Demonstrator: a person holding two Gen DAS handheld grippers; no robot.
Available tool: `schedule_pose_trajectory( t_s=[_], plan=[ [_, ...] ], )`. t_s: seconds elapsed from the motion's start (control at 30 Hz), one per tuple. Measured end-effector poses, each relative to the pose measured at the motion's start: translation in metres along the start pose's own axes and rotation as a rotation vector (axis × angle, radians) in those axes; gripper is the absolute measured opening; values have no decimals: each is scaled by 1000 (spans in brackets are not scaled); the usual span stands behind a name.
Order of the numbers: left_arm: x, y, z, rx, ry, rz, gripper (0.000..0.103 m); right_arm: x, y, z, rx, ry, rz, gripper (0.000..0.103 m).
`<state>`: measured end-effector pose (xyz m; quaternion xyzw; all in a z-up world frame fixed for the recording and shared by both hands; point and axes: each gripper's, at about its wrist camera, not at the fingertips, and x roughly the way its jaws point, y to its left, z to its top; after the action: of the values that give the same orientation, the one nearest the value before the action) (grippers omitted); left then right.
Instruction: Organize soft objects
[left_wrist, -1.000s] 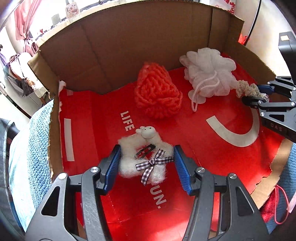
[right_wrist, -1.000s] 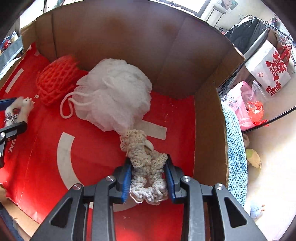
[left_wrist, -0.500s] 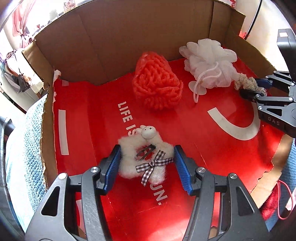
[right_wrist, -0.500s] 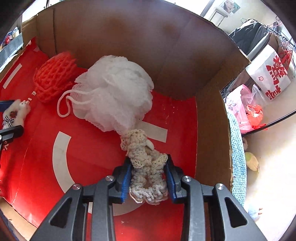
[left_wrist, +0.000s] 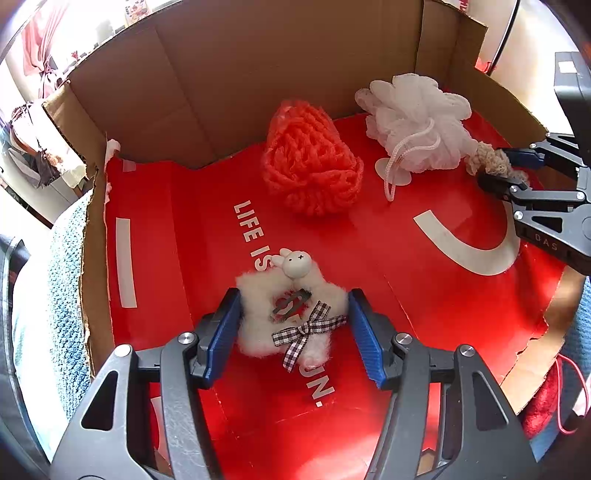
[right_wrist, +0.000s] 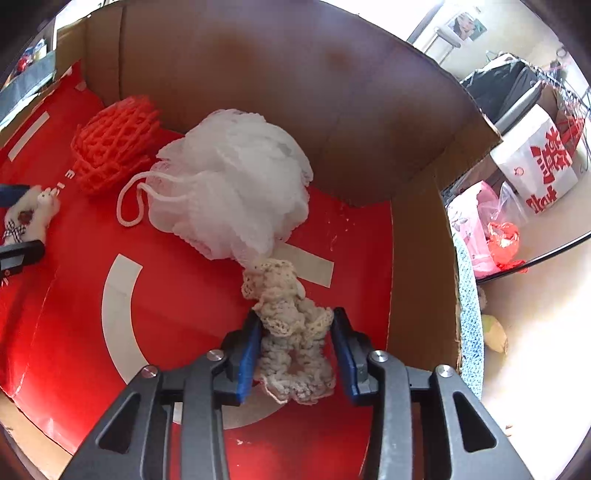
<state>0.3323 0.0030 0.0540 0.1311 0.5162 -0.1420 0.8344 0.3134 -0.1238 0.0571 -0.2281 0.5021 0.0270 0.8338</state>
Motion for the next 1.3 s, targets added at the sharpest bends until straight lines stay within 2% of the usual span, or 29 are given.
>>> schedule_pose_trajectory(
  t_s=[0.13, 0.23, 0.33, 0.43, 0.67, 0.77, 0.83, 1.03, 1.1, 1.2, 1.3],
  plan=[
    [-1, 1, 0, 1, -6, 7, 63, -3, 6, -1, -9, -3, 0, 44],
    [-1, -1, 0, 3, -11, 7, 63, -6, 7, 0, -15, -8, 9, 49],
    [-2, -2, -1, 3, -14, 6, 63, -12, 12, -1, -30, -21, 5, 59],
    [-8, -1, -3, -5, -26, -1, 64, -20, 14, -3, -40, -49, -28, 73],
    [-32, 2, -7, -40, -81, -33, 64, -51, 7, -7, -17, -102, -11, 74],
    [-49, 5, -12, -68, -128, -64, 66, -70, 0, -10, 8, -142, 9, 76],
    [-63, 8, -17, -87, -169, -79, 80, -84, -6, -13, 26, -175, 22, 80],
    [-110, 15, -38, -139, -316, -118, 81, -127, -30, -26, 99, -290, 71, 89],
    [-127, 17, -49, -157, -371, -122, 88, -140, -37, -33, 131, -334, 84, 97],
    [-153, 14, -60, -179, -448, -150, 90, -166, -46, -47, 188, -413, 114, 98],
    [-176, 1, -70, -178, -530, -137, 96, -189, -51, -64, 223, -485, 140, 103]
  ],
)
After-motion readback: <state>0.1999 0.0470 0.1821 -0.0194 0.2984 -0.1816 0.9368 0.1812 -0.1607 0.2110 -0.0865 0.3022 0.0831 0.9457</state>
